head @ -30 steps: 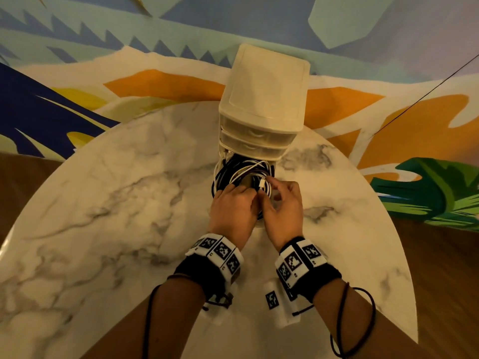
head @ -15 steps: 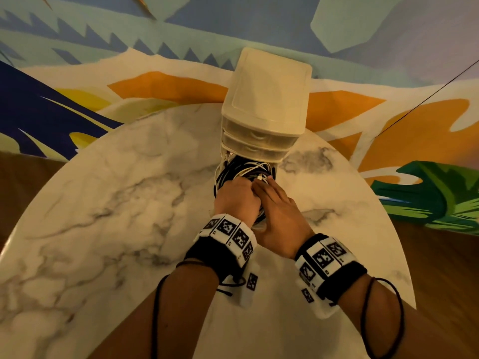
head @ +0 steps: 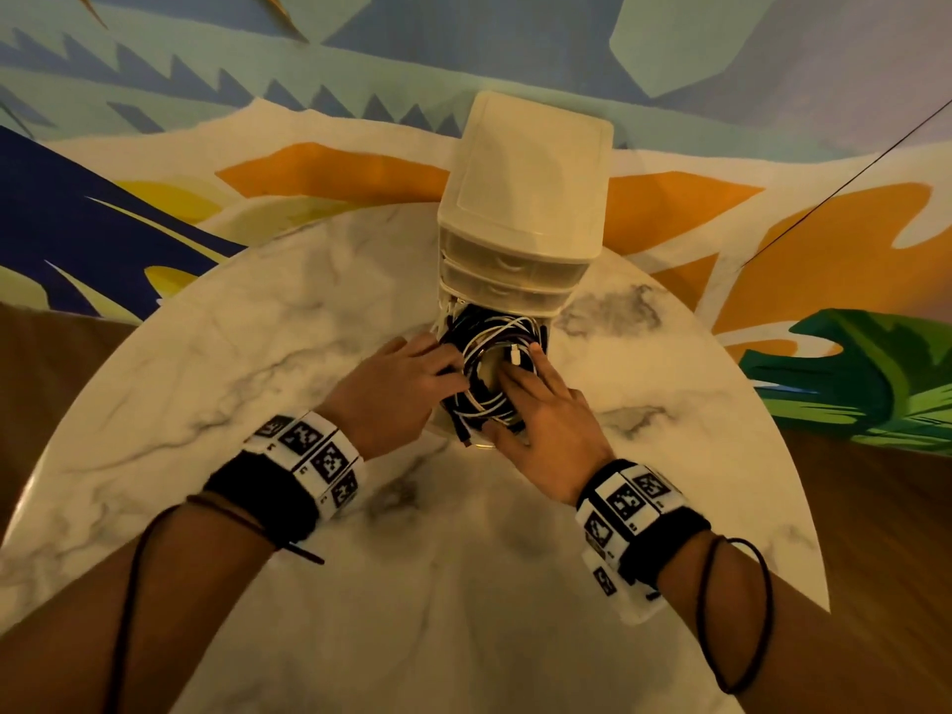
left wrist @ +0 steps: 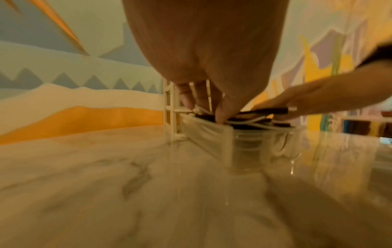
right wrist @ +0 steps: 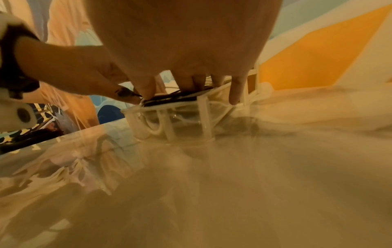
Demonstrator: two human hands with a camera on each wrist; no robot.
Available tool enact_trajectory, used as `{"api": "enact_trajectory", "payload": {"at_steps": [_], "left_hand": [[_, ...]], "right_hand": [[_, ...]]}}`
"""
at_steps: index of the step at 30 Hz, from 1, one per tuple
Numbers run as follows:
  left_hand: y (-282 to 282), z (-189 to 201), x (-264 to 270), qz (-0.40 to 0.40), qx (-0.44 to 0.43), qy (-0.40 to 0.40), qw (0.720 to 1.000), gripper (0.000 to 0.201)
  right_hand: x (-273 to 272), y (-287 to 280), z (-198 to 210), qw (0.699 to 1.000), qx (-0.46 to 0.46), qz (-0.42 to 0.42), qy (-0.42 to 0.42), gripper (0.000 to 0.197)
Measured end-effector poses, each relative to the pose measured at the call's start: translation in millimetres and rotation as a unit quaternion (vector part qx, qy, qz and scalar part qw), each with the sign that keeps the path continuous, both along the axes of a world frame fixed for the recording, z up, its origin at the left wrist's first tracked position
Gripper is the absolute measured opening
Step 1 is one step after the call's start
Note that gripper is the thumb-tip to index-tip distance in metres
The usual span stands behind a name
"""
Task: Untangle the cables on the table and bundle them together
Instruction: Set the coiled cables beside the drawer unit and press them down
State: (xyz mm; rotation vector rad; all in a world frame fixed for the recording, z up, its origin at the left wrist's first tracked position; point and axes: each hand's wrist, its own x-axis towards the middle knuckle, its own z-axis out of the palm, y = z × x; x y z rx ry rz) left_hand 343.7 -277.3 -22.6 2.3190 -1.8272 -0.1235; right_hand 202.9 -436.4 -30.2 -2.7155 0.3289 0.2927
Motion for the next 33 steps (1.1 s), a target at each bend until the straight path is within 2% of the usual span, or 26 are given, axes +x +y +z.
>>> {"api": "enact_trajectory", "payload": {"at_steps": [4,8,11,13,16,18,22,24,26,29,31,33], "left_hand": [[-3,0,9,-0.043,-0.035,-0.027,0.998,0.026],[-1,2,10,-0.055,-0.037,-0.011,0.998,0.016],[-2,0,1,-0.076,-0.019,-0.026,0.997,0.014],[-5,-2,-6,-0.072,-0.04,-0.007,0.997,0.014],[-20,0,-21,-0.008,-0.085,0.011,0.996,0.02],[-29,-1,-32,0.035,-0.095,0.04,0.994,0.009],[-30,-9,-41,0.067,-0.071,0.102,0.99,0.011],[-28,-6,-40,0.066,-0.081,0.12,0.987,0.007],[-23,-2,-36,0.081,-0.111,0.16,0.977,0.016],[-11,5,-12,0.19,-0.178,0.176,0.949,0.022],[-6,4,9,0.274,-0.155,0.174,0.933,0.02],[-11,2,17,0.291,-0.087,0.2,0.932,0.027]], "right_hand": [[0,-6,-2,0.999,0.037,-0.007,-0.013,0.064],[1,-9,-9,0.997,0.071,0.0,-0.025,0.075],[0,-11,-10,0.996,0.081,0.005,-0.031,0.077],[0,-11,-10,0.995,0.091,0.002,-0.028,0.078],[2,-13,-19,0.995,0.09,0.01,-0.03,0.079],[2,-15,-21,0.995,0.095,0.016,-0.032,0.082],[1,-16,-6,0.987,0.16,-0.015,-0.007,0.07],[1,-15,-9,0.992,0.124,-0.008,-0.018,0.061],[0,-13,-14,0.995,0.088,-0.007,-0.039,0.053],[1,-10,-22,0.994,0.071,-0.009,-0.079,0.049],[0,-10,-26,0.992,0.077,-0.006,-0.101,0.049],[0,-12,-27,0.991,0.076,0.0,-0.113,0.048]]}}
